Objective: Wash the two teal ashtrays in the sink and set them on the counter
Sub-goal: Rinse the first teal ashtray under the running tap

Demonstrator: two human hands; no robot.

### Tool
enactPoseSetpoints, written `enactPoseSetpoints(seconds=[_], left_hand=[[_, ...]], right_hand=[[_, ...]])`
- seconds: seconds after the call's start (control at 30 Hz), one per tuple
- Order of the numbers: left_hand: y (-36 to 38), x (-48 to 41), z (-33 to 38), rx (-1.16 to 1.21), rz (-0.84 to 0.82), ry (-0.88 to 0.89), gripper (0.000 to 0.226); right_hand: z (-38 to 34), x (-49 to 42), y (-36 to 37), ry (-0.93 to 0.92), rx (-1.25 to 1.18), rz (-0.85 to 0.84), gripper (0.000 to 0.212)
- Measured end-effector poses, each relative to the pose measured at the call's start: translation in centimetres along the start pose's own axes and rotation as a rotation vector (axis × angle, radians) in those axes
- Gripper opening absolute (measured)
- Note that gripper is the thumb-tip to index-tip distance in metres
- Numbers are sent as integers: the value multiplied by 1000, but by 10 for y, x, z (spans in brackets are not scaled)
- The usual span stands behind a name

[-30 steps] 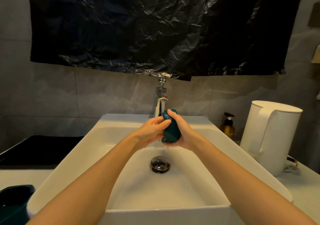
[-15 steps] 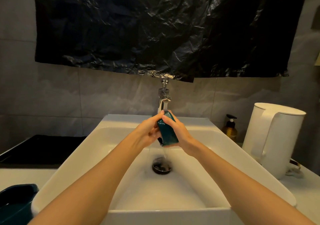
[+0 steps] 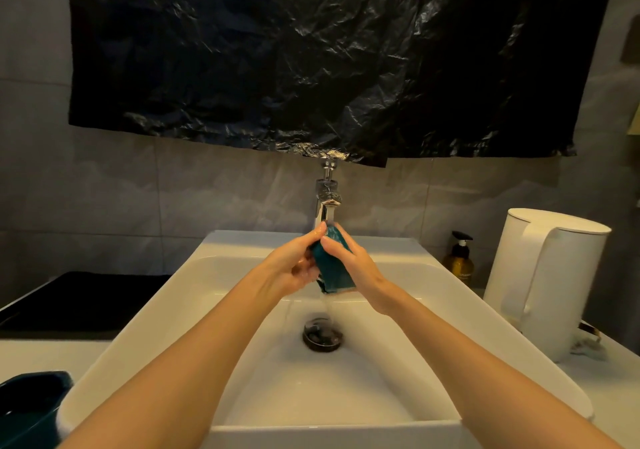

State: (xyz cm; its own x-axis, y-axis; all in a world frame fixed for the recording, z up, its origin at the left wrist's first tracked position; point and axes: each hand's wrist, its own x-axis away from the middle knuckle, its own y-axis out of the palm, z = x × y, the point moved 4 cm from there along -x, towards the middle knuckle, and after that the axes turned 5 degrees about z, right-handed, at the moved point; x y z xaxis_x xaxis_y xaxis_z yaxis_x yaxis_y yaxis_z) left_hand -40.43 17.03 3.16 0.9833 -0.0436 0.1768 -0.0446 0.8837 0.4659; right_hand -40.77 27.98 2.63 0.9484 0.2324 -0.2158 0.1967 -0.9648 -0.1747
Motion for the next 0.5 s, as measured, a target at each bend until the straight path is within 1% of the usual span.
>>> enactPoseSetpoints(seconds=[0.03,0.1,0.13,0.23,0.3,0.37,0.43,0.5], left_hand=[[2,1,2,22,-26,20,27],[4,3,4,56,-51,38,17],[5,3,4,62,-56,37,16],[5,5,2,42,-56,45,17],[7,4,3,-17,-90,101,18],[10,1,2,-139,-141,179,24],[10,-1,1,-246,-142,222,29],[8,-4,0,-326,-132,254,30]], right_hand=[[1,-1,-2,32,-45,10,21],[3,-3,-5,89,-114,21,24],[4,-2,-6,110,-126,22,25],[6,-2,-6,113,-110,23,18],[3,-2,-6,117,-126,55,28],[2,-2,-6,153,-161,97,37],[6,-3,-3,232,-221,118,48],[10,-4,0,287,-250,113,51]])
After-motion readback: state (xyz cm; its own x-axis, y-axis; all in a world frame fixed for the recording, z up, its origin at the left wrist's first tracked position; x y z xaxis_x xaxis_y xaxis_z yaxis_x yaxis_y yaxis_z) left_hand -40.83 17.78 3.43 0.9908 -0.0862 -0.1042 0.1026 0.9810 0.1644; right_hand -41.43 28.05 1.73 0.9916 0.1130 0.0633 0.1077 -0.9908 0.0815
